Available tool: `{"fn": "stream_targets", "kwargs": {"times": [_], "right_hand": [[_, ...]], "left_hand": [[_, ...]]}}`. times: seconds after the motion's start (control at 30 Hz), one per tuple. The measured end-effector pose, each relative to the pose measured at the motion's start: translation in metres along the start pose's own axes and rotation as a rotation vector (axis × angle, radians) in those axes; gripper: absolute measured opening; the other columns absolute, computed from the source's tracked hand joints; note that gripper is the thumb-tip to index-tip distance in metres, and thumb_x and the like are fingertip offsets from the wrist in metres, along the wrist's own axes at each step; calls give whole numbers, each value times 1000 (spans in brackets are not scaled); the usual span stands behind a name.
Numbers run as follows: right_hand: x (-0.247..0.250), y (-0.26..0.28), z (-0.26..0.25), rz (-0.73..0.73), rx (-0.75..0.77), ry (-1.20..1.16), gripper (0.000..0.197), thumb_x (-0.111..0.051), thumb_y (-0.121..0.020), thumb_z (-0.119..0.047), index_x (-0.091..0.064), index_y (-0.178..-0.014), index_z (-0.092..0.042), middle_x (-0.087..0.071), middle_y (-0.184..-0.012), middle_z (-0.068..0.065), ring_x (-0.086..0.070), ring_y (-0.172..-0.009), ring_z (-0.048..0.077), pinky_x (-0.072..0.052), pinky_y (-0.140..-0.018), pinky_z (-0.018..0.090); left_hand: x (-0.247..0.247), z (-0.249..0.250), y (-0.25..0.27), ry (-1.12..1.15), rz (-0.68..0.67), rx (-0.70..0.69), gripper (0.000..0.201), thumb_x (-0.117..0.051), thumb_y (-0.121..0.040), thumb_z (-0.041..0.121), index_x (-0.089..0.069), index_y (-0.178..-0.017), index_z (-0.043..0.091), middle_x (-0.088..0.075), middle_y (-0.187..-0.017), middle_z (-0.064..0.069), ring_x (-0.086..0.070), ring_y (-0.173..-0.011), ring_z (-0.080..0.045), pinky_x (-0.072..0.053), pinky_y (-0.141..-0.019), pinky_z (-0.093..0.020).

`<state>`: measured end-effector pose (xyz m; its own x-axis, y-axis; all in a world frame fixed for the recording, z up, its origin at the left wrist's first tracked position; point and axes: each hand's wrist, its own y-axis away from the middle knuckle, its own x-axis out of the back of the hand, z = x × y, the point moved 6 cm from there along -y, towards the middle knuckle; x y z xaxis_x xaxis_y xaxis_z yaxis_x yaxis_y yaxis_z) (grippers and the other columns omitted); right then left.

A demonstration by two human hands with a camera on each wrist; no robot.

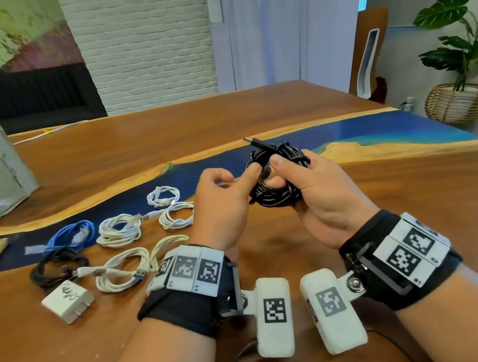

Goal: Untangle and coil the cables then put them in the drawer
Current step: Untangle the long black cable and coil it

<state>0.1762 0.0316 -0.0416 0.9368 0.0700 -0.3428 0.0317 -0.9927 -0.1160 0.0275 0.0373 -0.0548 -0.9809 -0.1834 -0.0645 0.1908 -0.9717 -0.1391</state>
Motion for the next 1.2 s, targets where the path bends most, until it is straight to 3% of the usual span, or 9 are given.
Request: {"fn": "stream_targets", "kwargs": {"times": [0.1, 0.27, 0.43, 0.63, 0.8, 0.93, 1.0, 1.07, 1.2], "right_hand": [[3, 1, -7, 36, 67, 85, 20, -61, -102, -17, -59, -116, -2, -61, -59, -3, -63, -61, 9, -55, -73, 35], [11, 2, -17, 114, 174, 220, 10, -63, -101, -20, -59, -104, -11, -62, -56, -5, -63, -63, 11, -58, -70, 34], [15, 0, -15, 68, 174, 291, 16, -60, -102, -17, -55, -110, -5, -64, -58, -1, -64, -62, 12, -60, -69, 28], [7, 1, -12, -35, 154, 365, 20, -60, -102, -16, -53, -119, -9, -63, -58, -1, -61, -61, 10, -54, -73, 29], [15, -3, -11, 70, 56, 88, 18, -57, -104, -21, -54, -116, -7, -69, -74, 2, -69, -75, 16, -60, -75, 40], [14, -4, -3, 29, -48, -86, 6, -53, -106, -17, -54, -105, -12, -57, -79, 3, -64, -74, 19, -62, -84, 53], [10, -4, -1, -20, -54, -101, 6, -52, -106, -15, -55, -101, -12, -56, -85, 5, -66, -82, 22, -62, -78, 47], [7, -4, 0, -58, -53, -63, 7, -53, -106, -16, -58, -103, -12, -58, -95, 8, -66, -93, 28, -60, -72, 41], [6, -2, -4, -120, -53, -52, 9, -50, -106, -14, -59, -107, -12, -64, -96, 7, -71, -90, 27, -57, -68, 39]], "left_hand": [[-5, 2, 3, -22, -45, -16, 39, -73, -92, 39, -50, -70, 17, -48, -55, 0, -45, -50, -17, -37, -50, -30], [-13, 12, 12, -66, -132, -25, 48, -75, -87, 51, -65, -82, 4, -65, -62, -3, -64, -59, -19, -56, -60, -32], [-15, 9, 11, -134, -178, 3, 23, -82, -85, 30, -79, -79, 8, -75, -72, -8, -74, -70, -22, -64, -80, -41], [-16, -1, 12, -185, -219, 71, 13, -77, -87, 20, -78, -82, 8, -77, -78, -11, -77, -79, -23, -62, -87, -48], [-10, 10, 10, -115, -87, -51, 29, -71, -78, 18, -59, -78, -10, -71, -74, -26, -77, -71, -28, -62, -81, -56], [-7, 8, 7, 33, 5, -4, 19, -69, -89, 4, -60, -72, 4, -73, -85, -26, -77, -82, -30, -64, -74, -40], [-1, 5, 4, 236, 42, 71, 13, -68, -91, -2, -61, -92, 9, -74, -85, -18, -77, -80, -26, -63, -69, -31], [4, 2, 0, 366, 48, 117, 25, -68, -91, -6, -60, -108, 11, -76, -80, -10, -75, -72, -21, -62, -66, -28], [2, 2, 2, 301, -24, 117, 13, -66, -96, 3, -72, -107, 6, -77, -89, -10, -73, -74, -17, -59, -66, -24]]}}
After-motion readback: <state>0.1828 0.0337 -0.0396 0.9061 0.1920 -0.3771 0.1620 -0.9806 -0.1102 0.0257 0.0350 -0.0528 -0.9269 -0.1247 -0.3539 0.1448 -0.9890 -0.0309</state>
